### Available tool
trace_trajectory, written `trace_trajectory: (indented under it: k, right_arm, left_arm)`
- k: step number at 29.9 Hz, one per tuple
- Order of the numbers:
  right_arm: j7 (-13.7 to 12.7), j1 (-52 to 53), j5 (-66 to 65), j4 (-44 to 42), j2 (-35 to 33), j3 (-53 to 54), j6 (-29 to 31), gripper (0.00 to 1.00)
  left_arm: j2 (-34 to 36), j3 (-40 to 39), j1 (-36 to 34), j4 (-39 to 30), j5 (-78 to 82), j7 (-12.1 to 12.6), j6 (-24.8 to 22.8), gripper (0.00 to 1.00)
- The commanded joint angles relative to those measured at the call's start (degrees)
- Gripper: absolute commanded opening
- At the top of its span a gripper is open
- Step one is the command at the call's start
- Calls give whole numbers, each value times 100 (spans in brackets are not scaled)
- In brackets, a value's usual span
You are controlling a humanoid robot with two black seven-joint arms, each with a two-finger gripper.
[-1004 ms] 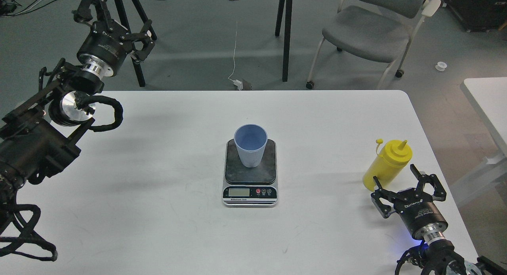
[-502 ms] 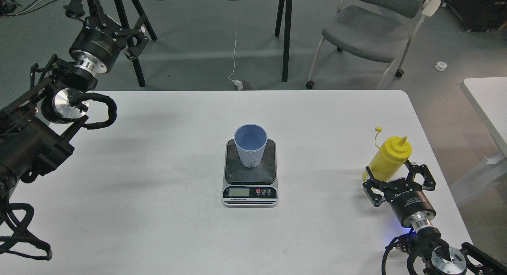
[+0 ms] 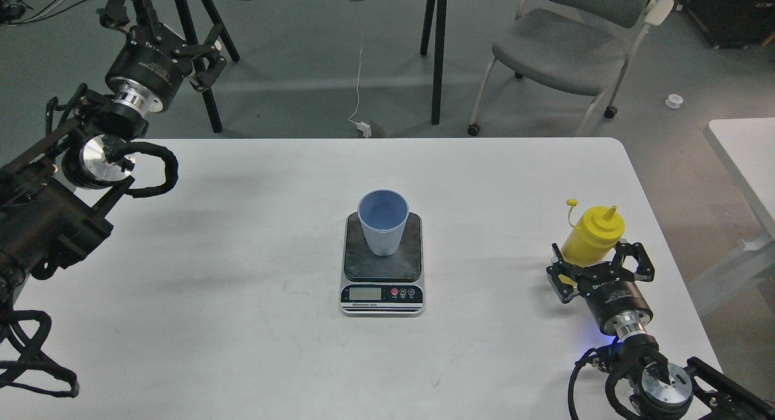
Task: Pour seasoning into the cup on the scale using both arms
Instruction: 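Grasp the yellow bottle and lift it above the cup, right gripper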
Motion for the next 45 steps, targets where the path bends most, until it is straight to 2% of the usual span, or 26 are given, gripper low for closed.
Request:
trace_trajectory:
  k: [1,2,4,9,13,17,22,27,31,38,45]
  right_arm:
    - [8,1,0,15,5,-4,0,74]
    - [8,1,-9,6,5,5,0,67]
    - [8,10,-9,-3,5,5,0,60]
    - [8,71,-9,23,5,31,0,53]
    - [8,159,-9,41,-126,102,0,51]
    - [8,527,-351,93,-784,102,0,50]
    - [-1,1160,-984,980,-1645,76,0,50]
    - [-1,1819,-2370,1824,-1761,40,0,50]
    - [-1,2268,-3207,2168,-1726,-99,-777,50]
    - [8,3463,-3656,1992,-1787,-1285,-1393,50]
    - [-1,4043,-4920,1738,-1726,-1849,-2140,47]
  left_arm:
    - [-7,0,0,1,0,0,0,99]
    - [-7,0,0,1,0,0,0,99]
    - [-7,0,0,1,0,0,9,99]
    - [1,-9,-17,-8,0,0,9,99]
    - [63,-9,-17,-8,0,-9,0,99]
    - [89,-9,-17,1,-9,-18,-26,99]
    - [89,-18,0,-8,-9,-18,-53,99]
    - [63,-35,18,1,-9,-9,-53,99]
    - [37,-79,35,27,-27,-18,-149,99]
    - [-25,-88,281,115,-62,-62,-211,99]
    - [-306,-97,395,370,-88,-70,-272,99]
